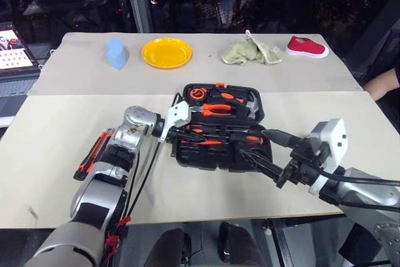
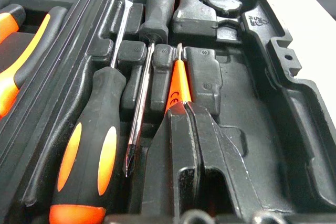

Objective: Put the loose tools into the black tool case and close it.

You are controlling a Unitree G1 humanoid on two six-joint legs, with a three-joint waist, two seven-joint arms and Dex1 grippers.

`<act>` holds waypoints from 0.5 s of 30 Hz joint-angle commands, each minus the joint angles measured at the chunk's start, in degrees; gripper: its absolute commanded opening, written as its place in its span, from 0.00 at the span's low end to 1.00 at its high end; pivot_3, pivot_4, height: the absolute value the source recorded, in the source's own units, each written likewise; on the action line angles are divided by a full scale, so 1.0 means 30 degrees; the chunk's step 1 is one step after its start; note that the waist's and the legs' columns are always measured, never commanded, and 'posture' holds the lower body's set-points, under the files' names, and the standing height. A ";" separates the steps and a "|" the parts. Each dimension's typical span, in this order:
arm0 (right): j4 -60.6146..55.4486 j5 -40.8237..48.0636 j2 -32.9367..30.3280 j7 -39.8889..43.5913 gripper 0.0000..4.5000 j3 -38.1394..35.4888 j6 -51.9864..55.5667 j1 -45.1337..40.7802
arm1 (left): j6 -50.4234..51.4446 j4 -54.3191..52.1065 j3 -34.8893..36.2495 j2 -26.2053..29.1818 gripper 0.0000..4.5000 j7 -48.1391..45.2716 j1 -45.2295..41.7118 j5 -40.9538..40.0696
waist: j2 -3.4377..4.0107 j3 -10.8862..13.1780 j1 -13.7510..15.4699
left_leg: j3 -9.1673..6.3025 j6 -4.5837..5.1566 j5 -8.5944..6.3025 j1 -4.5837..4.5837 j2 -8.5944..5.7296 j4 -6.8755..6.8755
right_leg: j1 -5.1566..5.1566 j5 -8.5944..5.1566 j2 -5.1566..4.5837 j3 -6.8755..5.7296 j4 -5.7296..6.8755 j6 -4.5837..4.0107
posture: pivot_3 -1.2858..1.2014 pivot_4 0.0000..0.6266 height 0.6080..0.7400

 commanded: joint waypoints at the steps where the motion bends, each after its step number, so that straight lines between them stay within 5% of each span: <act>1: 0.0548 0.0062 -0.0763 0.1371 1.00 -0.0327 -0.0274 -0.1216 | 0.4275 -0.4355 0.2162 0.2421 0.11 -0.0044 0.1111 -0.1964 | 0.0000 0.0001 -0.0118 | 0.0000 -0.0002 0.0000 -0.0035 0.0001 -0.0008 | -0.0042 0.0002 0.0009 0.0003 0.0009 -0.0002 | 0.52 0.24 1.00; 7: 0.3151 0.0069 -0.1637 0.4672 1.00 0.0810 -0.0160 -0.4462 | 1.0715 -1.0921 0.7301 0.6434 0.55 0.2979 0.5360 -0.4778 | -0.0001 0.0017 -0.0372 | 0.0003 -0.0217 0.0122 -0.0217 0.0040 -0.0054 | -0.0276 0.0022 0.0094 -0.0006 0.0015 -0.0056 | 0.52 0.24 1.00; 12: 0.4561 -0.0501 -0.2122 0.8289 1.00 0.2641 -0.0095 -0.6711 | 1.1774 -1.3191 1.1974 0.8931 0.96 0.4851 1.1083 -0.5038 | 0.0003 0.0025 -0.0400 | 0.0004 -0.0230 0.0094 -0.0190 0.0039 -0.0097 | -0.0266 0.0009 0.0090 -0.0021 -0.0002 -0.0059 | 0.52 0.24 1.00; 15: 0.5122 -0.1028 -0.2242 0.9730 1.00 0.3466 -0.0146 -0.7519 | 1.1470 -1.2957 1.3948 0.9822 0.99 0.5494 1.3801 -0.4670 | -0.0013 0.0035 -0.0339 | 0.0004 -0.0240 0.0089 -0.0199 0.0039 -0.0097 | -0.0269 0.0009 0.0082 -0.0048 -0.0008 -0.0061 | 0.52 0.24 1.00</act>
